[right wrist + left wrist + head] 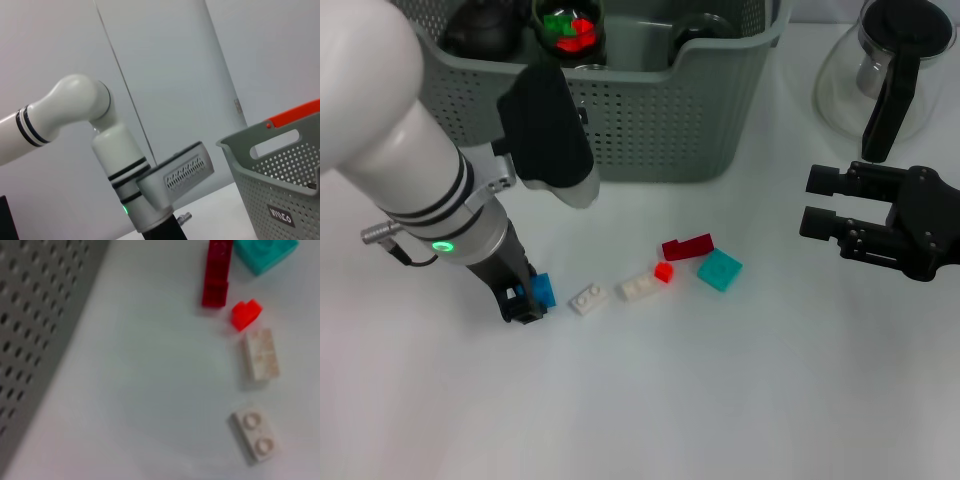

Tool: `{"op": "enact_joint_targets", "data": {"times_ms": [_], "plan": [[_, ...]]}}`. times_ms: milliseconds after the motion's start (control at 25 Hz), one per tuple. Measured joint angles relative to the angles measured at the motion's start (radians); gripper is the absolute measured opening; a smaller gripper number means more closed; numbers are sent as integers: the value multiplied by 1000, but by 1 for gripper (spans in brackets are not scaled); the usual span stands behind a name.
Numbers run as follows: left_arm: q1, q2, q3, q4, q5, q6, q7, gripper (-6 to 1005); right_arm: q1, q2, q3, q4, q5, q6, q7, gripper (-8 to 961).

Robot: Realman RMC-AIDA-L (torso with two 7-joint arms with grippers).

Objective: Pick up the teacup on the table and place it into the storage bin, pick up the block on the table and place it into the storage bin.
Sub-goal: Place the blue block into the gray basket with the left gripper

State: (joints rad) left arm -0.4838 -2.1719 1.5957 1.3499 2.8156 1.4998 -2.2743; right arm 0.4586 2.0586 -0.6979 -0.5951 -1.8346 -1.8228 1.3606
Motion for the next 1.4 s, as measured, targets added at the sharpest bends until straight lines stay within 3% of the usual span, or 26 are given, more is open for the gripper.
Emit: {"op": "enact_joint_targets", "data": {"times_ms": [160, 240, 320, 400, 480, 600, 680, 760, 880, 960, 1040, 1120, 1280, 1360, 1400], "plan": [[-4, 2, -119, 71, -82, 97, 51, 408, 0, -1, 0, 0, 0, 0, 2, 614], [-17, 3, -258, 92, -169, 175, 119, 408, 0, -1, 0, 0, 0, 0, 2, 614], [-51, 9, -472, 69, -291, 300, 229, 408, 0, 0, 0, 0, 0, 0, 2, 614], [-95, 29, -684, -4, -399, 411, 325, 407, -1, 0, 1, 0, 0, 0, 2, 614], [-142, 81, -880, -142, -516, 503, 399, 407, -1, 0, 1, 0, 0, 0, 2, 613], [-164, 194, -1028, -423, -737, 542, 458, 407, -1, 0, 2, 0, 0, 0, 2, 613], [-161, 262, -1049, -618, -922, 535, 496, 410, -2, 0, 2, 0, 0, 0, 1, 613], [-160, 285, -1073, -728, -1061, 519, 503, 413, -1, 0, 2, 0, 0, 1, 0, 614], [-168, 260, -1118, -769, -1193, 463, 431, 418, 2, -1, 2, 0, 0, 1, 0, 614], [-188, 235, -1120, -695, -1221, 370, 329, 421, 5, -2, 2, 0, 0, 0, 2, 614], [-213, 226, -1083, -582, -1193, 245, 224, 424, 6, -2, 2, 0, 0, -1, 4, 614], [-239, 235, -1016, -496, -1131, 121, 134, 427, 6, -3, 2, 0, 0, -1, 4, 613], [-338, 310, -791, -409, -893, -67, -46, 434, 3, -3, 2, 0, 0, -2, 4, 613], [-394, 325, -724, -408, -754, -121, -105, 437, 4, -3, 1, 0, 0, -2, 5, 613], [-427, 320, -699, -409, -669, -151, -126, 438, 5, -3, 1, 0, 0, -2, 5, 613]]}}
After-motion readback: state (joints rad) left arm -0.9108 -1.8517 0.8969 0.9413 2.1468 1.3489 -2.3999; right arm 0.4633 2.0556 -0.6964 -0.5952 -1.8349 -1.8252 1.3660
